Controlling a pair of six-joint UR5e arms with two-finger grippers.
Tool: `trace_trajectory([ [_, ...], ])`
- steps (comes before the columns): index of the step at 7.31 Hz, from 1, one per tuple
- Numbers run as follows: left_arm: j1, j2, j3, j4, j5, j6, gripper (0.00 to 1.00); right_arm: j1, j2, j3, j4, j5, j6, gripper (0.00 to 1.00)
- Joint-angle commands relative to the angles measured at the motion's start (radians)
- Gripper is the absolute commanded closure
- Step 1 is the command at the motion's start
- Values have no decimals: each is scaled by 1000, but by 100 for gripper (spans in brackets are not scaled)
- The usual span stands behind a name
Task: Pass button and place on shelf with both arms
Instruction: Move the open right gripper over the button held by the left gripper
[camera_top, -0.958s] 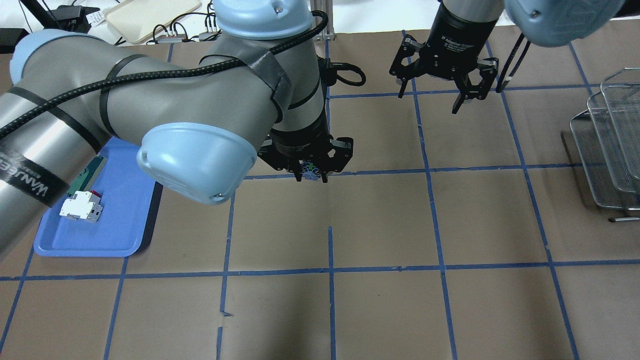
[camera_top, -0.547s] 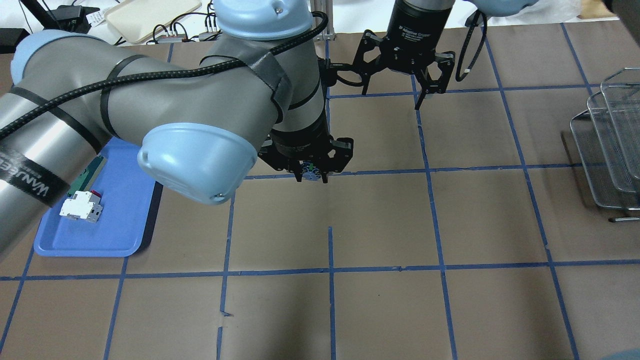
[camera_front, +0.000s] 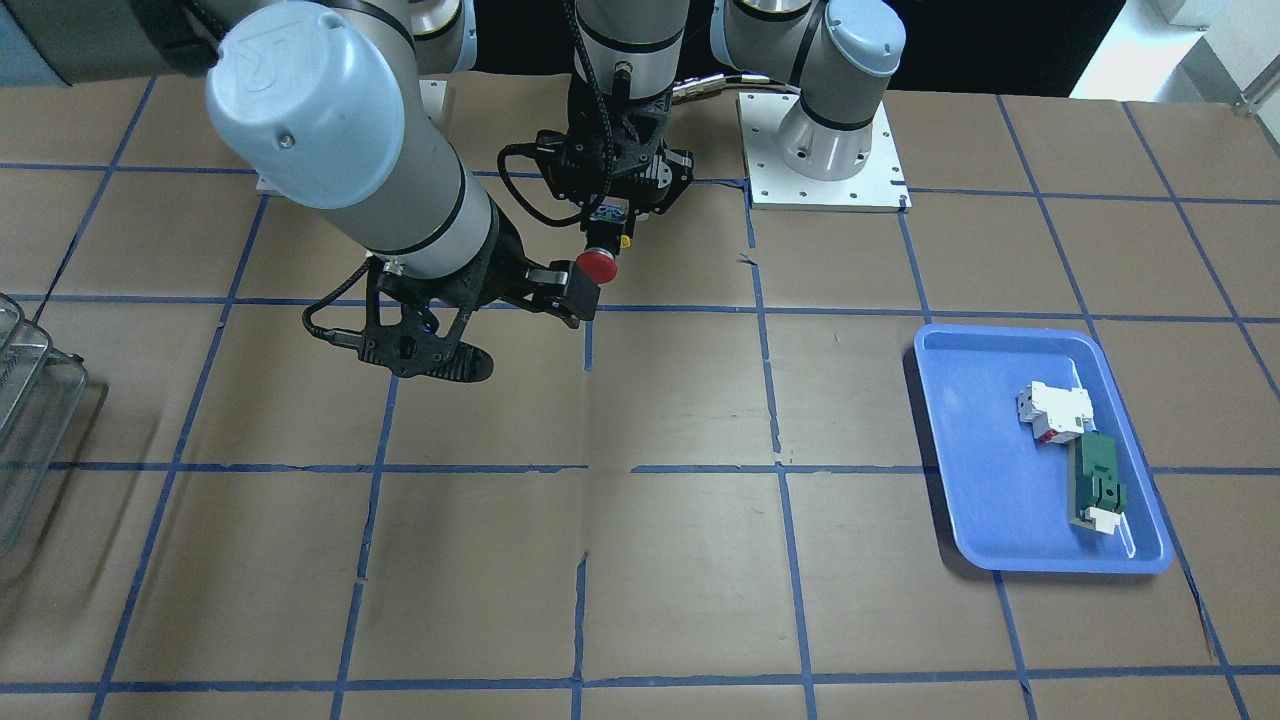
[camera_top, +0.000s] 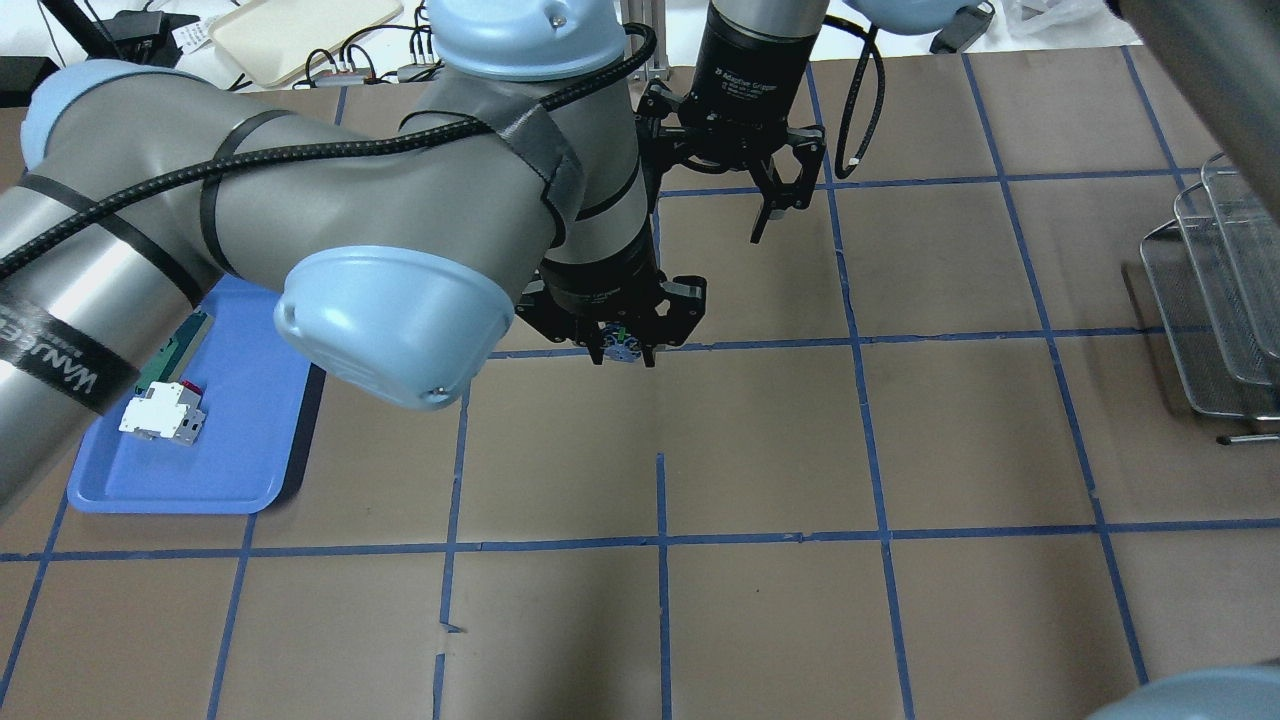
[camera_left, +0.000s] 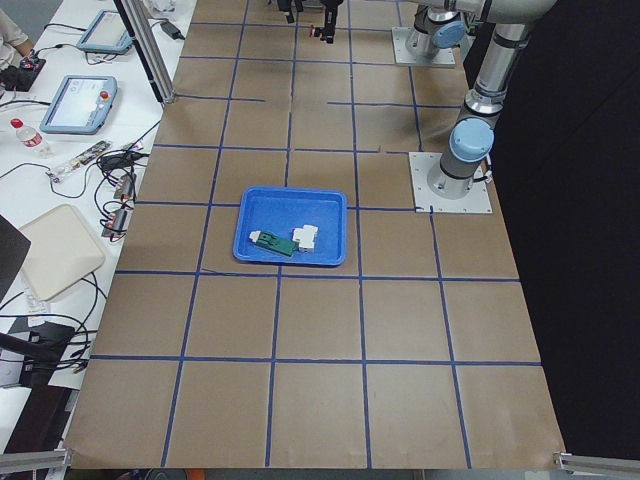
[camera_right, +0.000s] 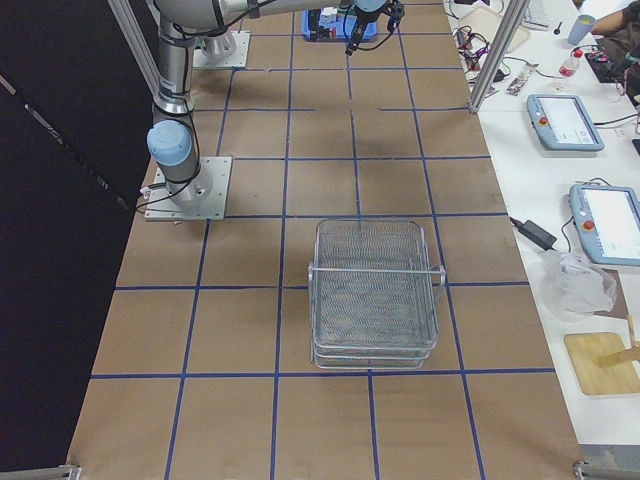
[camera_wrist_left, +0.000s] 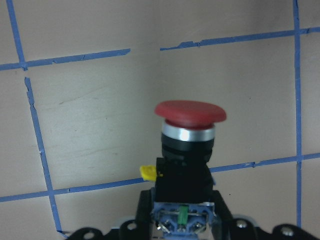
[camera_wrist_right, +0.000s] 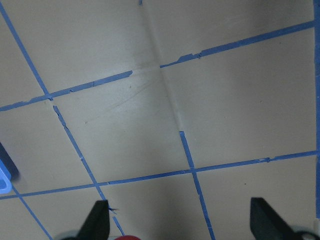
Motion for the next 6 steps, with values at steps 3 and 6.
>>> trace_trajectory([
  [3, 12, 9, -1, -2, -11, 30, 98, 28, 24, -5, 34, 86, 0, 0],
  [6, 29, 15, -3, -3, -20, 53, 98, 29, 39, -7, 44, 137, 2, 0],
])
